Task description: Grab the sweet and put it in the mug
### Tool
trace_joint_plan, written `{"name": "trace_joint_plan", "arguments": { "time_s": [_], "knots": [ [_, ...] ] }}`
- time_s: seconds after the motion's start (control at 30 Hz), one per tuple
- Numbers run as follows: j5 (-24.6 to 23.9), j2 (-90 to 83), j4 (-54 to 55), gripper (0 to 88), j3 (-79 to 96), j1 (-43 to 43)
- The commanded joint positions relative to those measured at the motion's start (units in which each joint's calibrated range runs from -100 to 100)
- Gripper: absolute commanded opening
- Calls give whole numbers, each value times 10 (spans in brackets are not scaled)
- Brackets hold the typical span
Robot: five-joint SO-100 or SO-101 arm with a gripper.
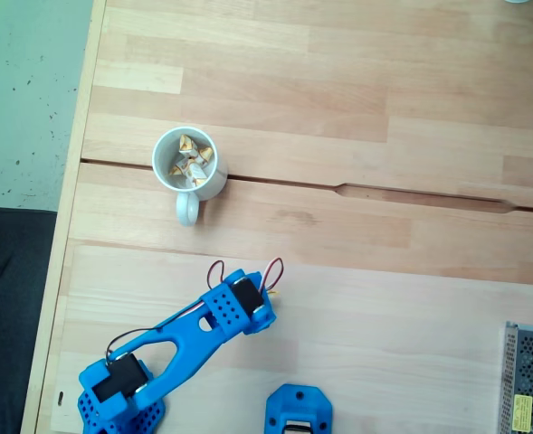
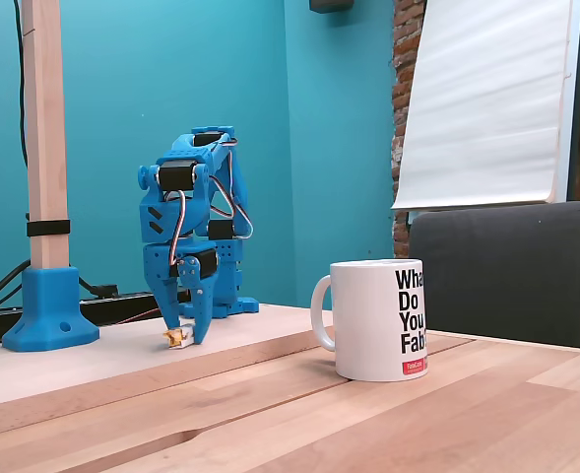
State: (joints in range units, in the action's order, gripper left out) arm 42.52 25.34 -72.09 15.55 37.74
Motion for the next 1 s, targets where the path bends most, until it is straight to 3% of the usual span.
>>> {"name": "trace_joint_plan", "arguments": {
  "time_s": [0.0, 0.47, 0.8, 0.97],
  "knots": [
    [0, -5, 2, 6, -7, -3],
    [-18, -58, -7, 0, -13, 0],
    [-161, -183, 2, 0, -48, 13],
    [-272, -190, 2, 0, -129, 15]
  ]
}}
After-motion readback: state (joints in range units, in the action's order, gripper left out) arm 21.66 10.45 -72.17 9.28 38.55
